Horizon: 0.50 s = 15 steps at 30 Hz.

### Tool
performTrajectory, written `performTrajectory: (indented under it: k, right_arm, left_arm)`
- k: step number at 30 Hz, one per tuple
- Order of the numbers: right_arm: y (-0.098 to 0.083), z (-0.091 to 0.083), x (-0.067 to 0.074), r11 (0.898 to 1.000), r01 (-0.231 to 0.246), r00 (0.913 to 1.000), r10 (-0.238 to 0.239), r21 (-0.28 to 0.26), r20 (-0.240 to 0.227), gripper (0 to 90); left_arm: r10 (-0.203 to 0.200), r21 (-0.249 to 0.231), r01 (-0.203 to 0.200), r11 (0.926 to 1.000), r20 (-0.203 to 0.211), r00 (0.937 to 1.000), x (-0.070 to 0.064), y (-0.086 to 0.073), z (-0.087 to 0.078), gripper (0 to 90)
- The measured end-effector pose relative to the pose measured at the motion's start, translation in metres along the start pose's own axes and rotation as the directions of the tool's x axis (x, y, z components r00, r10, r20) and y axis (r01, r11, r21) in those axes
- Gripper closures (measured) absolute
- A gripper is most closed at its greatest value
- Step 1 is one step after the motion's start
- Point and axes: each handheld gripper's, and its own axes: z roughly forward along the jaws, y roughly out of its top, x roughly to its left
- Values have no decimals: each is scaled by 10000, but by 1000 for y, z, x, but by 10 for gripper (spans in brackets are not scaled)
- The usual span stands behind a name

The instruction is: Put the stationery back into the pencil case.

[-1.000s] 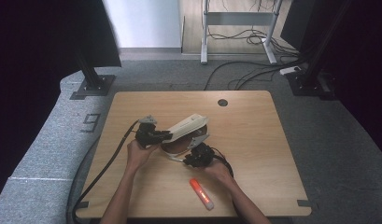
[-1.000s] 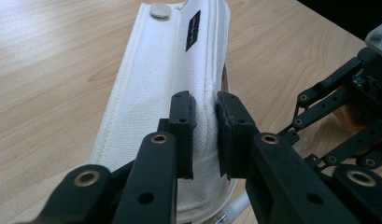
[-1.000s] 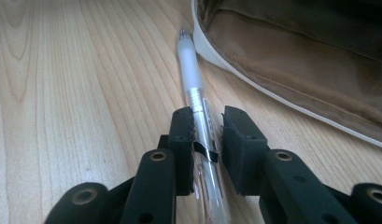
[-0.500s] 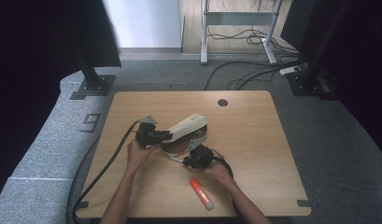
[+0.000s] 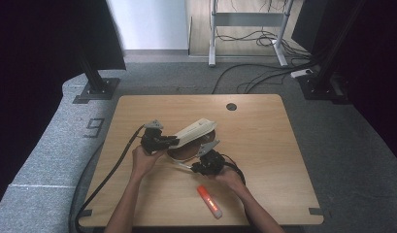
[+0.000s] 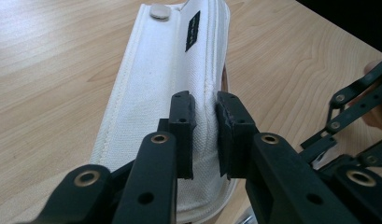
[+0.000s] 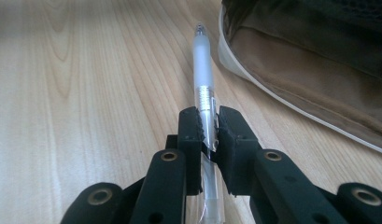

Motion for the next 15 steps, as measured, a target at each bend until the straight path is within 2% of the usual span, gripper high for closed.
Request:
performTrajectory:
  k: [7, 15]
  right_arm:
    - [3, -18, 0, 9997, -51, 10000, 52, -229, 78, 782]
    - [1, -32, -17, 9994, -324, 9983, 330, -146, 478, 782]
  left_arm:
    - [-76, -73, 76, 9999, 6, 10000, 0, 0, 0, 773]
    - [-119, -164, 120, 9998, 23, 9999, 0, 1, 0, 774]
